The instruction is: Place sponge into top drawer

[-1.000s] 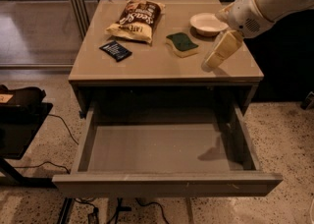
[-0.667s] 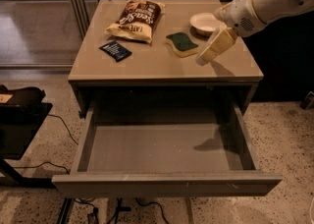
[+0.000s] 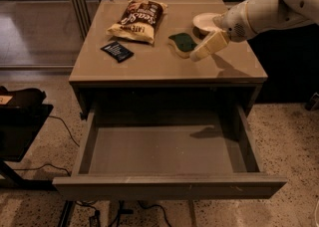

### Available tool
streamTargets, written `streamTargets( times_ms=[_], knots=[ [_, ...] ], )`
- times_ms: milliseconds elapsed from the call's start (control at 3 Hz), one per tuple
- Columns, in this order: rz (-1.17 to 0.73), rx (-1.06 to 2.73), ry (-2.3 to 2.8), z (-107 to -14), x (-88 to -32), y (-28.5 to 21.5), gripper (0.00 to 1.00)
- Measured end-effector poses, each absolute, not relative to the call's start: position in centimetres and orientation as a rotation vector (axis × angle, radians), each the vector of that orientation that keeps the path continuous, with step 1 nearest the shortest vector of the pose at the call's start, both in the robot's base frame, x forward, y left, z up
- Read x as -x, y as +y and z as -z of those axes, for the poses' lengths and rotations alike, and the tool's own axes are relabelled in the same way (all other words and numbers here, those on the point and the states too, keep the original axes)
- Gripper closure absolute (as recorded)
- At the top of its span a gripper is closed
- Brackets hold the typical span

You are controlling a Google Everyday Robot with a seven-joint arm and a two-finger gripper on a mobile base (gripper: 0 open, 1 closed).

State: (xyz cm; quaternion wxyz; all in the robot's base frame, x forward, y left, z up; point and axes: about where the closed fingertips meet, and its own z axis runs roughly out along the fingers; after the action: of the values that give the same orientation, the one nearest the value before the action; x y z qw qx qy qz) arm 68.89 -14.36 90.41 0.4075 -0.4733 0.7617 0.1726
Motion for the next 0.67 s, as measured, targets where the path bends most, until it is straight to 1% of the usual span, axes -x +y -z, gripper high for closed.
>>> streamTargets(
  times_ms=[667],
  knots=[
    [-0.35,0.965,2.073,-86.7,-73.9,-14.4,0.0]
  ],
)
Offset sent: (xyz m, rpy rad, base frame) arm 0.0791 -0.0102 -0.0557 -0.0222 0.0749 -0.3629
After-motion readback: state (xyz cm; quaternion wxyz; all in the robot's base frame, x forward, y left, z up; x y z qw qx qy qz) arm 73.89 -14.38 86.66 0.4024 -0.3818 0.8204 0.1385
